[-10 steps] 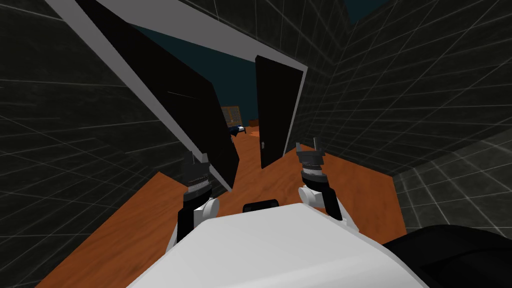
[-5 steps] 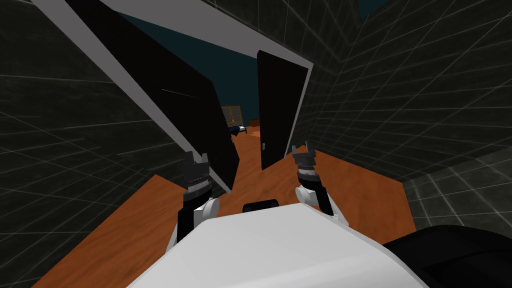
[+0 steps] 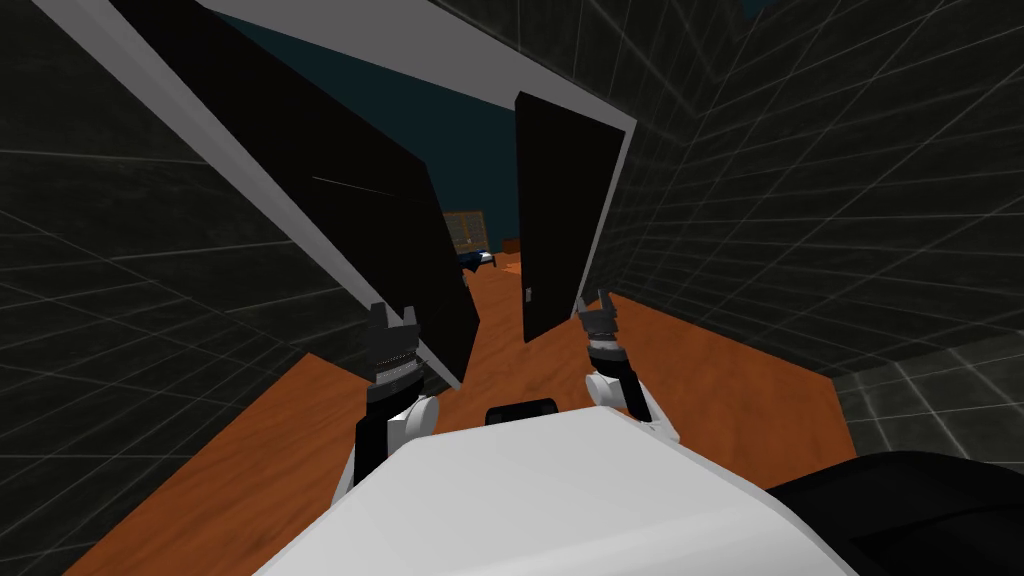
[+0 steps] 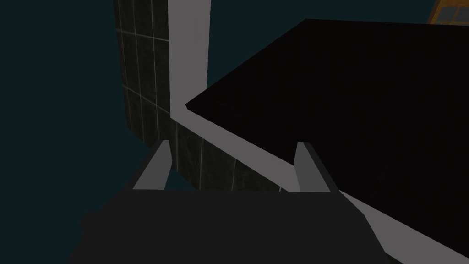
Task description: Push the door open
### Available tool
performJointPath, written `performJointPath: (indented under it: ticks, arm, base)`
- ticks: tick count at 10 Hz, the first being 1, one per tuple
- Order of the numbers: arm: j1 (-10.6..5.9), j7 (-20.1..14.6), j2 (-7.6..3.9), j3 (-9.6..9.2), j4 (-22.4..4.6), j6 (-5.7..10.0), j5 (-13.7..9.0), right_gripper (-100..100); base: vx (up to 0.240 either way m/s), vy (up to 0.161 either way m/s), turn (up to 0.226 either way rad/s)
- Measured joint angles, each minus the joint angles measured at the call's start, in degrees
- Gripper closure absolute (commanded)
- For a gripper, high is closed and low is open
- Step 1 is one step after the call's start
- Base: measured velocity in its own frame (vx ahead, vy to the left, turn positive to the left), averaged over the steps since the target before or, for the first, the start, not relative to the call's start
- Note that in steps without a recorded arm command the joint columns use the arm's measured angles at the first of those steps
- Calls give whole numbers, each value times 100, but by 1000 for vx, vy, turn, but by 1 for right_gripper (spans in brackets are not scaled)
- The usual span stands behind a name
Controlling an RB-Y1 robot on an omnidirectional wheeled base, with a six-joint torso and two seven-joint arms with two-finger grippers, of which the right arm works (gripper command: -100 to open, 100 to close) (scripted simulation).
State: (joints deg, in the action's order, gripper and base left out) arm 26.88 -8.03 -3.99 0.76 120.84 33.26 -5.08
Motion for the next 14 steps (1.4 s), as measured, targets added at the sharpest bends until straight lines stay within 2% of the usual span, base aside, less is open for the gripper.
performJointPath:
  ticks: [1,2,9,12,13,14]
  arm:
    - [-68,10,-12,-26,-212,40,15,-100]
    - [-72,28,-14,-78,-338,58,39,-100]
    - [-392,126,-29,-271,-1310,160,144,-100]
    - [-455,137,-50,-322,-1645,225,168,-100]
    - [-543,150,-54,-334,-1828,238,177,-100]
    - [-562,171,-45,-387,-1993,279,203,-100]
  base:
    - [90,-54,66]
    - [98,-82,76]
    - [63,-45,48]
    - [48,-48,45]
    - [75,-64,79]
    - [77,-87,75]
